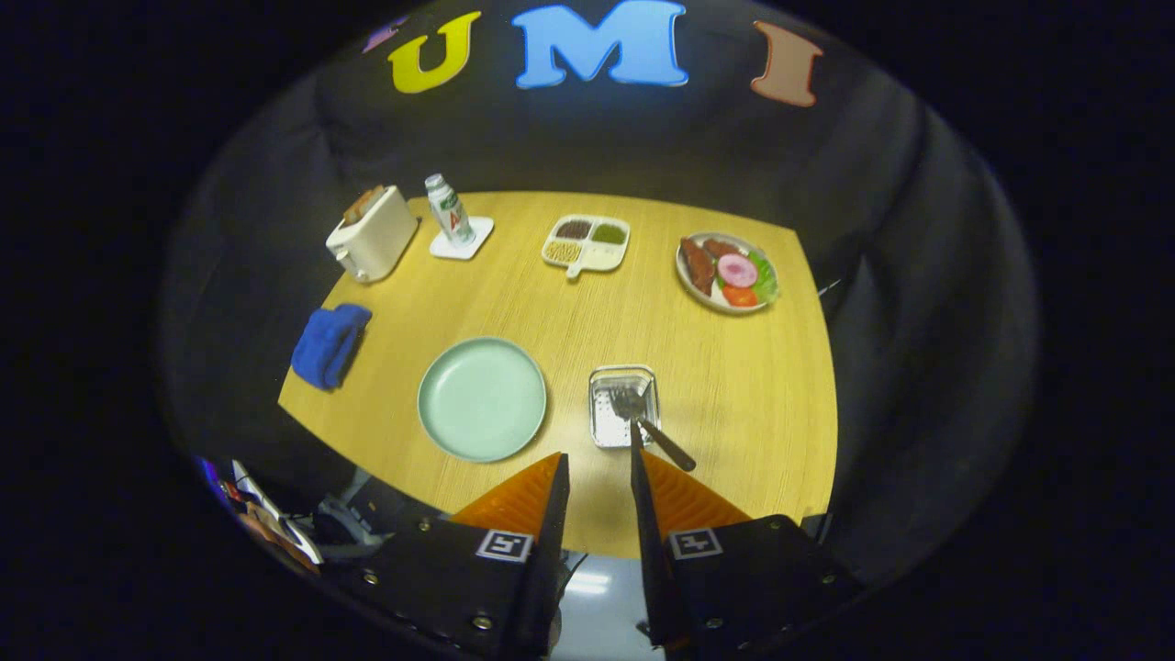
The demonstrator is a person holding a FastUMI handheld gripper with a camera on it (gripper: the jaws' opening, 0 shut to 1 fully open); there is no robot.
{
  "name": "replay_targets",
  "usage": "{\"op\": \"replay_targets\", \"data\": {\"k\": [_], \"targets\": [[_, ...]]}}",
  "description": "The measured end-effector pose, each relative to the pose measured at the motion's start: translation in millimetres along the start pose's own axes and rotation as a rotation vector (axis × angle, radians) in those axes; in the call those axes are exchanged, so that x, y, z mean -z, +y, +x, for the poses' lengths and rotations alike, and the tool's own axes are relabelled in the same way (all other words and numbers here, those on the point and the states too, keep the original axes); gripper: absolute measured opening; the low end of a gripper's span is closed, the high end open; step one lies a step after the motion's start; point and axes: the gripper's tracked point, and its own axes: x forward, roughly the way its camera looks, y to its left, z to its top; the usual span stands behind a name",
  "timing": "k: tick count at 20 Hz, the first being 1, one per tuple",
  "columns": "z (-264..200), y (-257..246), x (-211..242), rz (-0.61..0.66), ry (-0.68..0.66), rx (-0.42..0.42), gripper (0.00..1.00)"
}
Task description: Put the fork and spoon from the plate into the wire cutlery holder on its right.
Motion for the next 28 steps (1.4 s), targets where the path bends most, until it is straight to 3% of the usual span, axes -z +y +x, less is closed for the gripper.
{"op": "replay_targets", "data": {"k": [1,8,11,13,15,17,21,28], "targets": [[-5,7,-3,0.015,-0.083,0.017,0.48],[-42,47,-8,0.152,-0.470,0.071,0.54],[-62,66,-14,0.167,-0.638,0.081,0.87],[-70,64,-12,0.103,-0.707,0.145,0.91],[-71,78,-9,0.045,-0.722,0.174,0.93],[-67,88,-10,0.036,-0.721,0.152,0.93],[-65,88,-12,0.070,-0.740,0.142,0.93],[-59,85,-10,0.133,-0.837,0.204,0.93]]}}
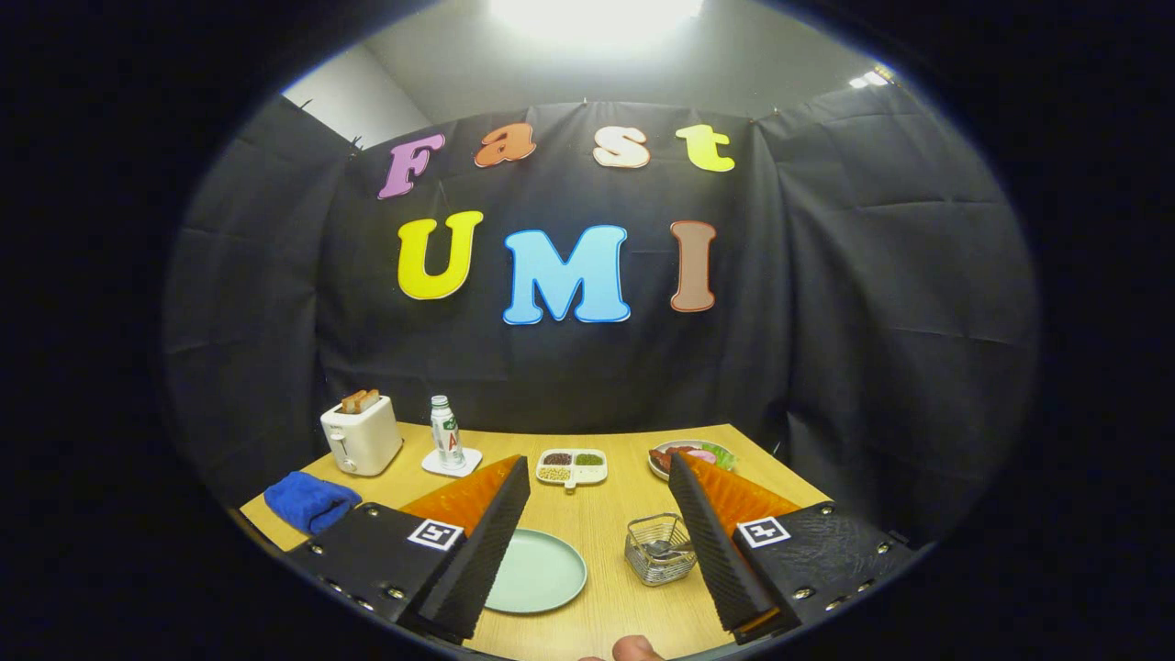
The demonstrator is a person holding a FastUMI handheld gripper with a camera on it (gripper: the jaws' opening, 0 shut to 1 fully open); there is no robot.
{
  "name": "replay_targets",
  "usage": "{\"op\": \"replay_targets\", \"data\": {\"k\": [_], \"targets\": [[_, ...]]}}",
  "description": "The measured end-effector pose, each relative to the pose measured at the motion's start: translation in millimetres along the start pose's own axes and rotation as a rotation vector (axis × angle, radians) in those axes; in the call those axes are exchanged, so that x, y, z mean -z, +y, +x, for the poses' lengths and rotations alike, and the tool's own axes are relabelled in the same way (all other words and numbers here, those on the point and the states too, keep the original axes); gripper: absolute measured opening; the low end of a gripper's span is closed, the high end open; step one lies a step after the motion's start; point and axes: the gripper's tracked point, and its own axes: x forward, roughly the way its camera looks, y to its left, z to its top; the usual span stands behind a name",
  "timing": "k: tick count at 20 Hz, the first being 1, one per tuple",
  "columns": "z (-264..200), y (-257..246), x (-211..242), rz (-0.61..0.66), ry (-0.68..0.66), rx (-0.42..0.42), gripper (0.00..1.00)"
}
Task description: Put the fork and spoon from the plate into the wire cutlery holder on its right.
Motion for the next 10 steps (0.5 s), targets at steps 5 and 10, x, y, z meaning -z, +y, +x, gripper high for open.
{"op": "replay_targets", "data": {"k": [5,10], "targets": [[-2,5,3,-0.009,-0.045,0.000,0.93],[5,35,10,0.017,-0.093,-0.070,0.93]]}}
